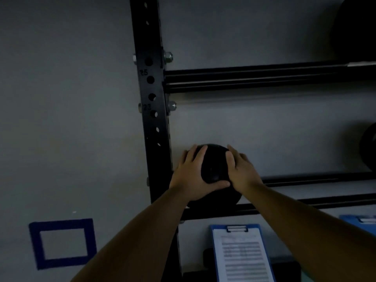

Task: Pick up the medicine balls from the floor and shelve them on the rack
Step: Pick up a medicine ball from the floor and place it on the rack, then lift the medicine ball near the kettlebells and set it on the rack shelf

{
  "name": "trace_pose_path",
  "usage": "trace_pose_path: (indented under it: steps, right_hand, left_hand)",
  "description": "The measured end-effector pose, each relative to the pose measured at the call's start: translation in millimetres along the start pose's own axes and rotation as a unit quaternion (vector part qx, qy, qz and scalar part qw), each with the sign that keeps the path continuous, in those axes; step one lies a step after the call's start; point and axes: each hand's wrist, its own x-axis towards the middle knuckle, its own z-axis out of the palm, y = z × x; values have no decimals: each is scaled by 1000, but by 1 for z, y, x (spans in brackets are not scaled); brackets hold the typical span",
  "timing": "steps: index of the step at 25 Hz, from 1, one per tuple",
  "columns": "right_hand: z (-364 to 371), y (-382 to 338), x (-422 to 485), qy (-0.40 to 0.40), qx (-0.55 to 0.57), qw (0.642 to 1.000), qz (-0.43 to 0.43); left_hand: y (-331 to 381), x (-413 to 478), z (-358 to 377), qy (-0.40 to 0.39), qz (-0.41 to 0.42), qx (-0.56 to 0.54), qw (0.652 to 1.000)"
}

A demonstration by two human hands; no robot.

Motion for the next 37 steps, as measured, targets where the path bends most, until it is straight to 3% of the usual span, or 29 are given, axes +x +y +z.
trace_pose_path:
  steps: [4,9,13,19,26,37]
  right_hand:
    - [-3,5,-6,-34,-107,990,-89]
    - [-32,-11,-21,-107,-205,972,-35]
    - [-79,-9,-71,-139,-211,965,-64]
    - [-210,3,-180,-142,-180,968,-103]
    - [-339,14,-276,-141,-193,958,-156]
    - [-450,19,-423,-118,-197,968,-98]
  left_hand:
    - [0,17,-10,-49,-13,-21,999]
    - [27,-3,-18,-83,-76,3,994]
    - [49,-70,-25,-46,-120,-41,991]
    - [190,-196,-54,-35,-159,54,985]
    - [347,-268,-95,-36,-168,118,978]
    - [448,-388,-102,-63,-122,139,981]
